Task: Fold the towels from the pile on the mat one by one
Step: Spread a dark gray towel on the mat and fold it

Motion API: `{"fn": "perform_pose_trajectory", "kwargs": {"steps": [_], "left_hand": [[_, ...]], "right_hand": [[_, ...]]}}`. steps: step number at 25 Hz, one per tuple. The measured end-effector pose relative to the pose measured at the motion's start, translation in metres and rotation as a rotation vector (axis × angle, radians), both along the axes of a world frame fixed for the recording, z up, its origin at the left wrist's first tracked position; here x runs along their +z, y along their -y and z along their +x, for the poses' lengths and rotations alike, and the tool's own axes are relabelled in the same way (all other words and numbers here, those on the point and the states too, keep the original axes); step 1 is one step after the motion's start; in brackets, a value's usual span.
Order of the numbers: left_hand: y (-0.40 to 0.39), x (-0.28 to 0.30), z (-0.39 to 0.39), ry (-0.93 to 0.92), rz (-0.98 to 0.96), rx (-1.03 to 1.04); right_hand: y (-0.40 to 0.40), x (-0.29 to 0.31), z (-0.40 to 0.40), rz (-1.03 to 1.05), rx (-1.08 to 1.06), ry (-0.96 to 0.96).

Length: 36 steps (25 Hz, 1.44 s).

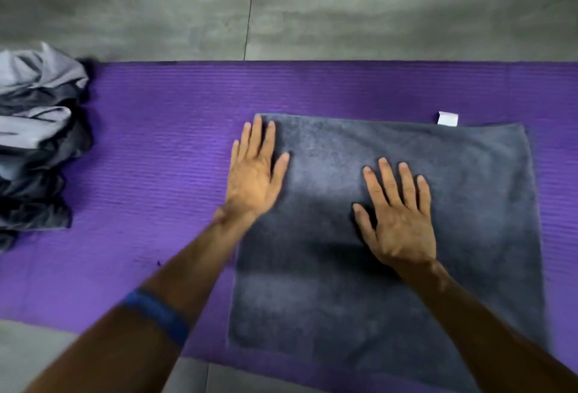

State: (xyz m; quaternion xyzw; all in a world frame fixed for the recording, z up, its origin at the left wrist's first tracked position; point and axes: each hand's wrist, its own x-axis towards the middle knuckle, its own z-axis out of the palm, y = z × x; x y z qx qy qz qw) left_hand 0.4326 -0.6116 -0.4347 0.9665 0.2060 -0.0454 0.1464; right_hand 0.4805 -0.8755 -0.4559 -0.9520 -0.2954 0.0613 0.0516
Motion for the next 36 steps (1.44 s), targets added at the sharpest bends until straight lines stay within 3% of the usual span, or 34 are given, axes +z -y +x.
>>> {"fn": "perform_pose_trajectory", "kwargs": {"steps": [2, 7, 12, 16, 18, 20, 23, 26, 29, 32, 36], "left_hand": [[0.043, -0.002, -0.071, 0.073, -0.034, -0.013], [0.099, -0.014, -0.242, -0.108, 0.025, 0.171], [0.108, -0.013, -0.255, -0.171, 0.034, 0.240], [0.109, -0.006, -0.249, -0.099, -0.017, 0.248], [0.110, 0.004, -0.247, 0.000, -0.095, 0.246], [0.110, 0.012, -0.249, 0.049, -0.255, 0.371], [0.099, 0.014, -0.254, 0.076, -0.531, 0.595], [0.090, 0.020, -0.251, 0.080, -0.947, 0.832], [0.088, 0.030, -0.254, 0.022, -1.066, 0.892], [0.086, 0.040, -0.261, -0.028, -1.107, 0.928], [0.083, 0.053, -0.270, -0.107, -1.135, 0.875]], "right_hand": [[0.001, 0.001, -0.001, -0.012, -0.005, -0.025], [0.002, 0.003, 0.001, -0.031, 0.017, -0.060], [0.008, 0.012, 0.004, -0.106, 0.060, -0.167], [0.023, 0.027, 0.000, 0.007, 0.036, -0.288], [0.051, 0.038, -0.032, 0.105, 0.005, -0.271], [0.097, 0.037, -0.076, 0.144, -0.014, -0.154], [0.178, 0.032, -0.109, 0.176, -0.368, -0.007], [0.226, 0.031, -0.125, 0.439, -0.844, -0.242], [0.233, 0.043, -0.133, 0.799, -1.140, -0.542], [0.236, 0.055, -0.133, 0.940, -1.180, -0.790], [0.248, 0.065, -0.135, 0.930, -1.118, -1.054]]}}
